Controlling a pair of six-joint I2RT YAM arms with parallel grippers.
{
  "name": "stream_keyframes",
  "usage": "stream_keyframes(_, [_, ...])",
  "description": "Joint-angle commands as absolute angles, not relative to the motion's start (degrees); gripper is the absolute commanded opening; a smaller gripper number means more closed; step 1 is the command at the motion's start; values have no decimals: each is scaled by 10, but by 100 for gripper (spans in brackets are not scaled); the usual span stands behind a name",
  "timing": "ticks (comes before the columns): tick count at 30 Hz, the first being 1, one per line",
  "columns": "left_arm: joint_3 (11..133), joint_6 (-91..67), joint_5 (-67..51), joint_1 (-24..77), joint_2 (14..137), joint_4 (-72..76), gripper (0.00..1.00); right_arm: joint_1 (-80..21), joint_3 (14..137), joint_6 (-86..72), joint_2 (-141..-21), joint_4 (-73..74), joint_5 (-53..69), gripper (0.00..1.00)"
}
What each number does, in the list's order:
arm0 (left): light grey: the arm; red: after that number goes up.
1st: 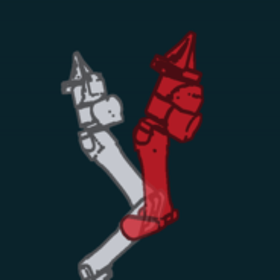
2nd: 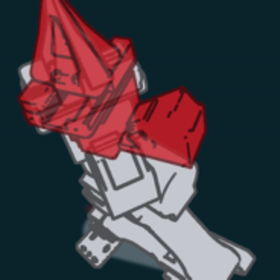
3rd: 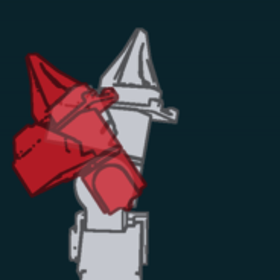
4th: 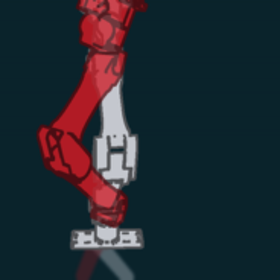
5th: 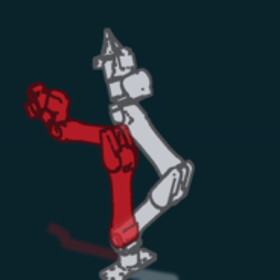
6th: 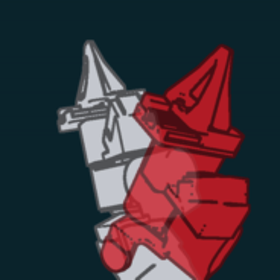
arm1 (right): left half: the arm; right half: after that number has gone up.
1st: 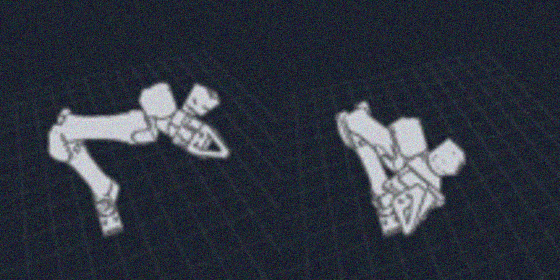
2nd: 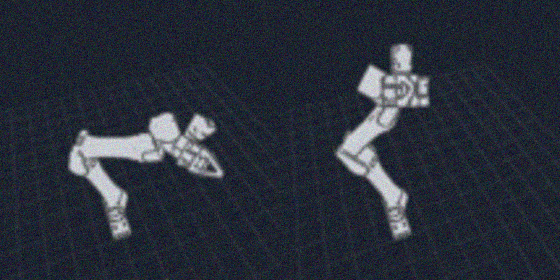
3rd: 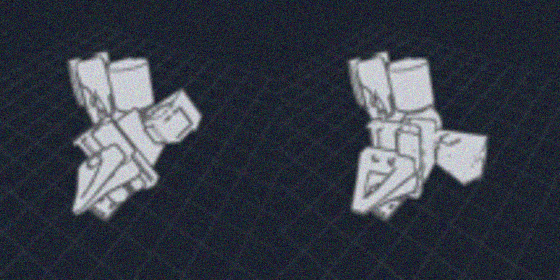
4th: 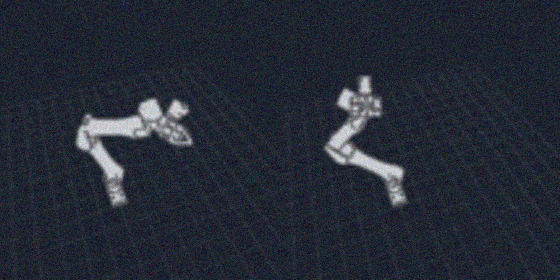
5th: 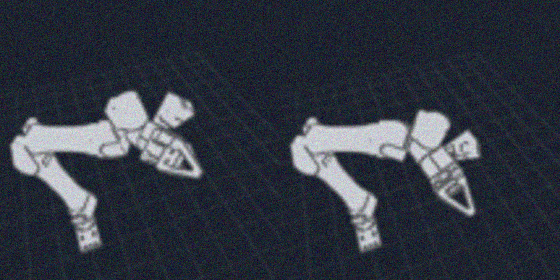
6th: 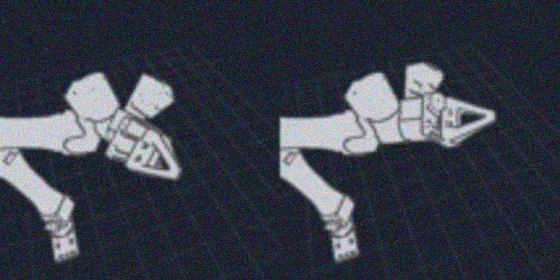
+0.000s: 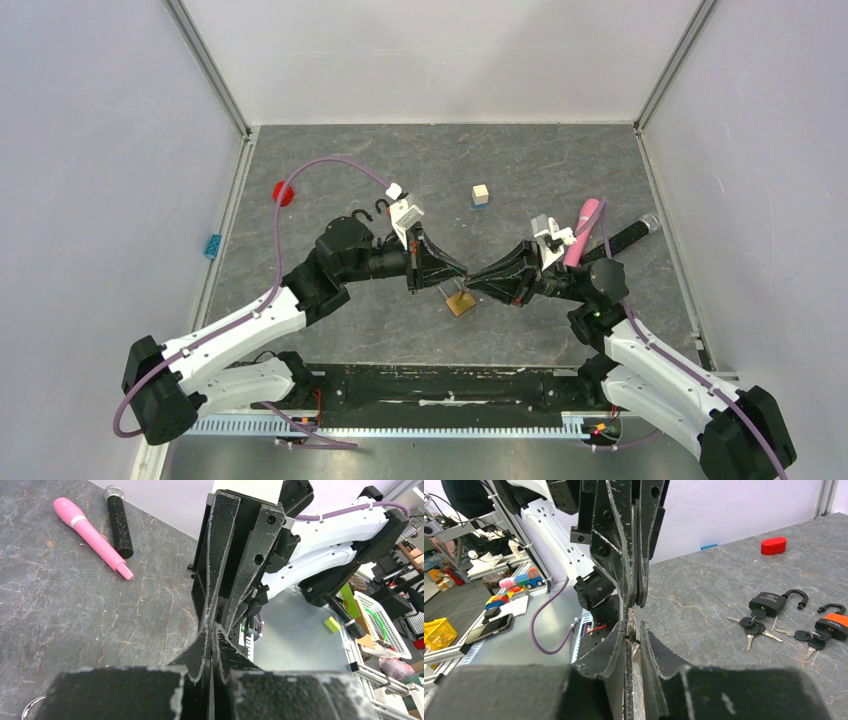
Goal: Unlock with the key
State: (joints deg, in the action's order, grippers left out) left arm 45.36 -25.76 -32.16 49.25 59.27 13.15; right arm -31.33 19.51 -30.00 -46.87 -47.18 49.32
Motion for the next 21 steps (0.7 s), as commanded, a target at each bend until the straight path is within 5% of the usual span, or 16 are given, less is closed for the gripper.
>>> stream_keyframes(1, [470, -275, -343, 494, 593, 173, 2, -312, 218, -314, -467, -511, 512, 14])
stream_keyframes(9, [467, -279, -340, 493, 591, 181, 2, -312, 218, -321, -465, -511, 519, 0])
stream_keyframes(21, [464, -289, -320, 493, 589, 184, 2, -312, 216, -316, -465, -488, 523, 0])
